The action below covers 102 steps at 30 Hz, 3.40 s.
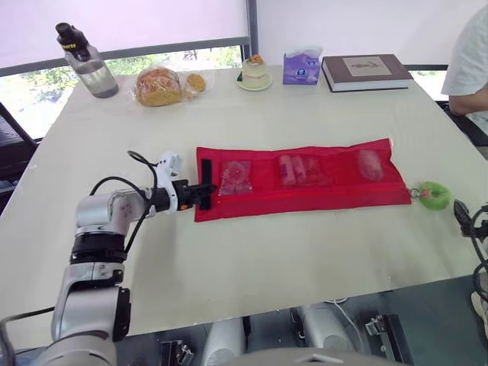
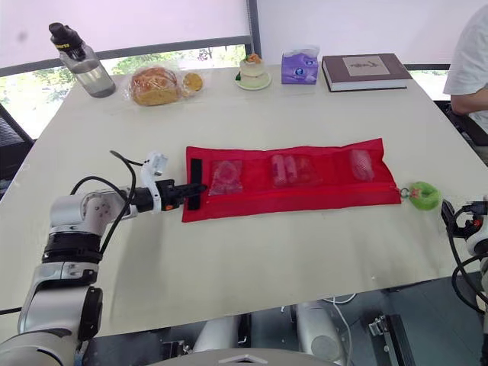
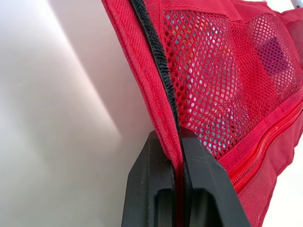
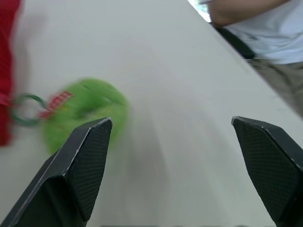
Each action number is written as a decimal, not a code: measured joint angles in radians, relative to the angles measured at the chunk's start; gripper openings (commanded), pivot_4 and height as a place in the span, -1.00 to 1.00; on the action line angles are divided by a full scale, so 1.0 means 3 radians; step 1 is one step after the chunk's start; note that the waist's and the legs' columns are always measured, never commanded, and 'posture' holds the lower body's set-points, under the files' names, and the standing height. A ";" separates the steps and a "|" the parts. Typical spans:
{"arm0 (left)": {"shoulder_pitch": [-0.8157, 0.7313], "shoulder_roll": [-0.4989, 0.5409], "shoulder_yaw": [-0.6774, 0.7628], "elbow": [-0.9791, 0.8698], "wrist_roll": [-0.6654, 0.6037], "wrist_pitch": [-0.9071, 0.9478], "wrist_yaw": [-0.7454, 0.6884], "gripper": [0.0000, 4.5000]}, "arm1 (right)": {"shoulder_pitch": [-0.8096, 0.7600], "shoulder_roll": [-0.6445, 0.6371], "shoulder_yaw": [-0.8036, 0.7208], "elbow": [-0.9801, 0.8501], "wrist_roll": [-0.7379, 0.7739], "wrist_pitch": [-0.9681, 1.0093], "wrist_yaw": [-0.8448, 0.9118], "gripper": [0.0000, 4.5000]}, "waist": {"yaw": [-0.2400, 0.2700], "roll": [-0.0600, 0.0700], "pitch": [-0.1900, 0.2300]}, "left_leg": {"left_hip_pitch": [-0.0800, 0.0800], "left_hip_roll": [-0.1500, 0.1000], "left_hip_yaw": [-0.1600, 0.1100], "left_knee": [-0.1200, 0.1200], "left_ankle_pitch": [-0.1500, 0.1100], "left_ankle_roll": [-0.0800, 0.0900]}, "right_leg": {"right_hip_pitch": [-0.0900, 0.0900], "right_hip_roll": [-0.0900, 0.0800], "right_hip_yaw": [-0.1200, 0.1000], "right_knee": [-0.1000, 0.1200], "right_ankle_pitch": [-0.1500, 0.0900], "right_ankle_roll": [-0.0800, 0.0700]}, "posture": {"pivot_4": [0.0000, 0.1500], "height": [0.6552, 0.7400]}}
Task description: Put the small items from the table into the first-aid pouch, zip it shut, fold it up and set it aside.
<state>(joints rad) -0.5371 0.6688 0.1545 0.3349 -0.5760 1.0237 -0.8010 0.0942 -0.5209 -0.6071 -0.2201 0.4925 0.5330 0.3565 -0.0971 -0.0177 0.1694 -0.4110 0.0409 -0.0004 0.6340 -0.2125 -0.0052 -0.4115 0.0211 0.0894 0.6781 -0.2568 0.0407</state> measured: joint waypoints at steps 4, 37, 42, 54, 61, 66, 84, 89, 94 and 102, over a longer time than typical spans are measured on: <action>0.0037 0.0075 0.0060 -0.0071 -0.0012 -0.0054 -0.0001 0.24 | 0.0099 0.0069 0.0012 -0.0403 0.0520 0.0461 0.0050 1.00 | 0.0020 0.0001 -0.0001 | -0.0001 -0.0002 0.0000 0.0000 0.0000 0.0000 | 0.0000 -0.0005 -0.0002 0.0000 -0.0001 -0.0001 | 1.00 1.00; -0.0492 0.0303 -0.0303 -0.2125 -0.0583 -0.0492 -0.0937 0.98 | -0.0596 0.1005 -0.0309 -0.0094 0.2197 0.1262 -0.1522 1.00 | 0.0152 -0.0023 0.0014 | -0.0017 -0.0006 0.0005 0.0008 0.0000 0.0001 | -0.0001 -0.0011 -0.0009 -0.0016 -0.0001 0.0001 | 1.00 1.00; -0.0537 0.0283 -0.0342 -0.2137 -0.0610 -0.0526 -0.0959 0.98 | -0.0686 0.1091 -0.0179 0.0085 0.2261 0.1029 -0.1333 1.00 | 0.0101 -0.0022 0.0014 | -0.0018 -0.0006 0.0002 0.0007 0.0000 0.0001 | -0.0001 -0.0009 -0.0011 -0.0015 -0.0001 0.0001 | 1.00 1.00; -0.0487 0.0282 -0.0413 -0.2139 -0.0609 -0.0631 -0.0946 1.00 | -0.0764 0.1131 0.0133 0.0380 0.2035 0.0556 -0.0919 -0.62 | 0.0096 -0.0019 0.0016 | -0.0019 -0.0006 0.0003 0.0007 0.0000 0.0001 | -0.0002 -0.0010 -0.0011 -0.0014 -0.0001 0.0001 | 1.00 1.00; -0.0399 0.0282 -0.0412 -0.2140 -0.0544 -0.0829 -0.0944 1.00 | -0.0638 0.0949 0.0182 0.0315 0.1948 0.0471 -0.0761 -0.93 | 0.0150 -0.0020 0.0015 | -0.0019 -0.0010 0.0003 0.0007 0.0000 0.0001 | -0.0001 -0.0014 -0.0011 -0.0016 -0.0001 0.0001 | 1.00 1.00; -0.0403 0.0361 -0.0413 -0.2085 -0.0353 -0.1055 -0.0952 1.00 | -0.0323 0.0410 0.0137 0.0101 0.1661 0.0363 -0.0427 -0.93 | 0.0197 -0.0014 0.0018 | -0.0024 -0.0011 0.0003 0.0007 0.0000 0.0001 | -0.0002 -0.0014 -0.0012 -0.0019 -0.0001 0.0000 | 1.00 1.00; -0.0456 0.0423 -0.0412 -0.2081 -0.0313 -0.1259 -0.1063 1.00 | -0.1035 -0.1439 0.1685 -0.1180 0.1272 0.0941 0.0730 -0.93 | 0.0184 -0.0008 0.0027 | -0.0025 -0.0008 -0.0003 0.0014 0.0000 0.0001 | -0.0002 -0.0011 -0.0019 -0.0017 -0.0001 0.0001 | 1.00 1.00; -0.0449 0.0465 -0.0398 -0.2106 -0.0320 -0.1241 -0.1051 1.00 | -0.1512 -0.1550 0.2870 -0.1065 0.0114 0.0724 0.1012 -0.93 | 0.0192 -0.0010 0.0028 | -0.0034 -0.0009 -0.0007 0.0016 0.0000 0.0001 | -0.0006 -0.0014 -0.0025 -0.0021 -0.0002 0.0000 | 1.00 1.00; -0.0418 0.0500 -0.0360 -0.2140 -0.0343 -0.1184 -0.1014 1.00 | -0.1576 -0.1539 0.3175 -0.0974 -0.0396 0.0541 0.1188 -0.31 | 0.0194 -0.0010 0.0028 | -0.0050 -0.0008 -0.0019 0.0027 0.0000 0.0001 | -0.0013 -0.0013 -0.0035 -0.0020 -0.0001 0.0001 | 1.00 1.00; -0.0273 0.0528 -0.0272 -0.2262 -0.0432 -0.1042 -0.0880 1.00 | -0.1439 -0.1415 0.2704 -0.1084 -0.0147 0.0782 0.1287 0.97 | 0.0195 -0.0011 0.0028 | -0.0061 -0.0008 -0.0032 0.0061 0.0000 0.0001 | -0.0013 -0.0014 -0.0049 0.0000 0.0000 0.0002 | 1.00 1.00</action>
<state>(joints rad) -0.6191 0.8272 0.0728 -0.3437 -0.7057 0.7112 -1.0651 -0.3376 -0.9454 0.2041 -0.5452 0.4485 0.7675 0.7425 -0.0385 -0.0209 0.1778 -0.4292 0.0386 -0.0101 0.6522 -0.2125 -0.0048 -0.4155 0.0169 0.0748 0.6781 -0.2569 0.0413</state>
